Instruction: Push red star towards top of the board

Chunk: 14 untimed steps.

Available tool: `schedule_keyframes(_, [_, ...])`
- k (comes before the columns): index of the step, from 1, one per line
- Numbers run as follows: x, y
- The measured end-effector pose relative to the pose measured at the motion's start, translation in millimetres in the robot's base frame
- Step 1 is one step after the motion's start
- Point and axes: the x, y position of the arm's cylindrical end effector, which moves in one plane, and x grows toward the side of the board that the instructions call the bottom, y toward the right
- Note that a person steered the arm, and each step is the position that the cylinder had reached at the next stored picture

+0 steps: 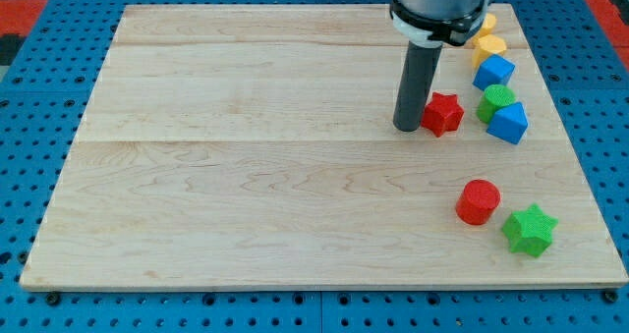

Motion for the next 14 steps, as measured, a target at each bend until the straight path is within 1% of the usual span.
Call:
schedule_keyframes(2, [97,9])
schedule_keyframes(3, [101,18])
schedule_keyframes(4, [48,62])
schedule_keyframes(5, [30,72])
schedule_keyframes(6, [21,72])
schedule_keyframes(7, [-43,51])
schedule_keyframes(8, [-77,10])
schedule_keyframes(9, [-78,-21])
schedule_keyframes(10, [-78,-21])
schedule_keyframes(11, [-42,-2])
schedule_keyframes(12, [26,-1])
schedule_keyframes(14, [133,-3])
